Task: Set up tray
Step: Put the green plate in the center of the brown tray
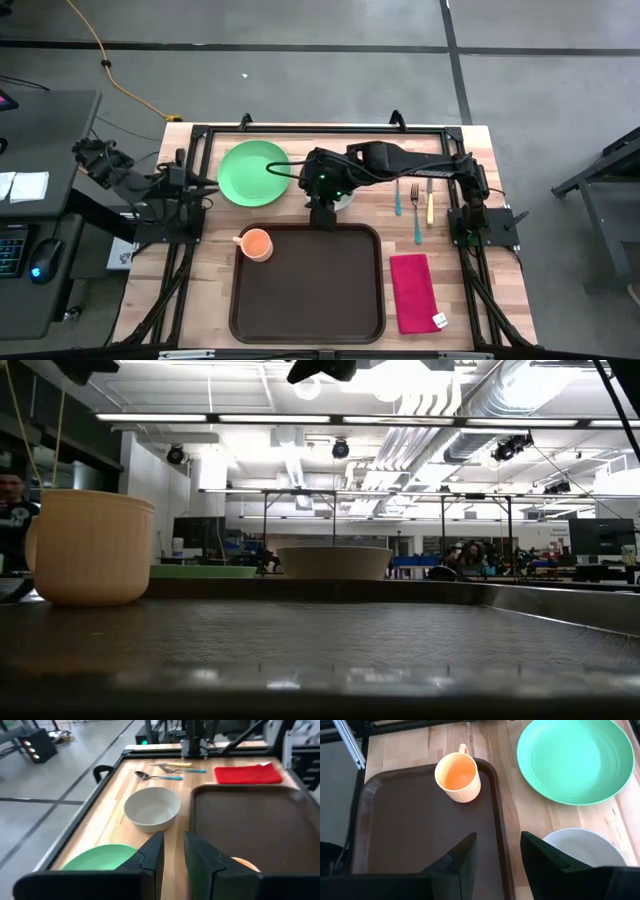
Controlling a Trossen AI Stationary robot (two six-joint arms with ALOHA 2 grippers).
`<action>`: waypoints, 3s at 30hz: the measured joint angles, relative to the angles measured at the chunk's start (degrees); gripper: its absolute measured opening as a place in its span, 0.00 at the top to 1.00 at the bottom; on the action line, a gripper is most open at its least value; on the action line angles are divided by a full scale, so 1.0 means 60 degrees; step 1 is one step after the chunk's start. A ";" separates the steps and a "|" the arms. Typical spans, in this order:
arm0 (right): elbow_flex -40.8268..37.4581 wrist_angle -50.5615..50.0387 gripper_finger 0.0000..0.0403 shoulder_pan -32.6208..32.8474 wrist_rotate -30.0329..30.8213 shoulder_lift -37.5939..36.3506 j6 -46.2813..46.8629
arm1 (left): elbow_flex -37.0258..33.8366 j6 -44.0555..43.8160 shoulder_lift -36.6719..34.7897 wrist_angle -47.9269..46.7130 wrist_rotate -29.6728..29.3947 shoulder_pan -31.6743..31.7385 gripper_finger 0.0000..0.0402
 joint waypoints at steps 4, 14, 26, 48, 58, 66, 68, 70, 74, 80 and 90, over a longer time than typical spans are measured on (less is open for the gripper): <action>-0.0003 0.0024 0.68 0.0004 0.0061 -0.0028 -0.0364 | 0.0699 -0.0004 0.0690 -0.0694 -0.0241 -0.0001 0.74; -0.0004 -0.0086 0.68 0.0053 0.1594 -0.1033 -0.0398 | 0.1494 -0.0514 0.1671 -0.1942 -0.0462 -0.0004 0.74; -0.0004 -0.0368 0.68 0.0750 0.3176 -0.2625 -0.0348 | 0.1497 -0.0590 0.1660 -0.2149 -0.0444 -0.0004 0.74; -0.7146 0.4075 0.68 0.0965 0.2932 -0.6788 0.0860 | 0.1497 -0.0632 0.1660 -0.2160 -0.0664 -0.0003 0.74; -1.0182 0.6581 0.68 0.0962 0.2160 -0.8581 0.0985 | 0.1497 -0.1047 0.1660 -0.2637 -0.0798 0.0000 0.74; -1.2012 0.7977 0.68 0.0936 0.2170 -0.9896 0.0897 | 0.1434 -0.1300 0.1660 -0.2914 -0.0912 0.0000 0.74; -1.2551 0.8631 0.68 0.0936 0.2164 -1.0253 0.0900 | 0.1389 -0.1304 0.1660 -0.2918 -0.0903 0.0000 0.74; -1.3091 0.9317 0.68 0.0936 0.2165 -1.0601 0.0926 | 0.1370 -0.1311 0.1660 -0.2921 -0.0903 0.0000 0.74; -1.4065 1.0256 0.68 0.0936 0.2124 -1.1159 0.1063 | 0.1370 -0.1329 0.1660 -0.2919 -0.0943 0.0000 0.74; -1.5249 1.1326 0.68 0.0936 0.2124 -1.1656 0.1386 | 0.1367 -0.1519 0.1898 -0.2921 -0.0962 0.0000 0.74; -1.5875 1.1824 0.68 0.0936 0.2131 -1.1793 0.1622 | 0.1363 -0.2179 0.3041 -0.3255 -0.0759 0.0004 0.74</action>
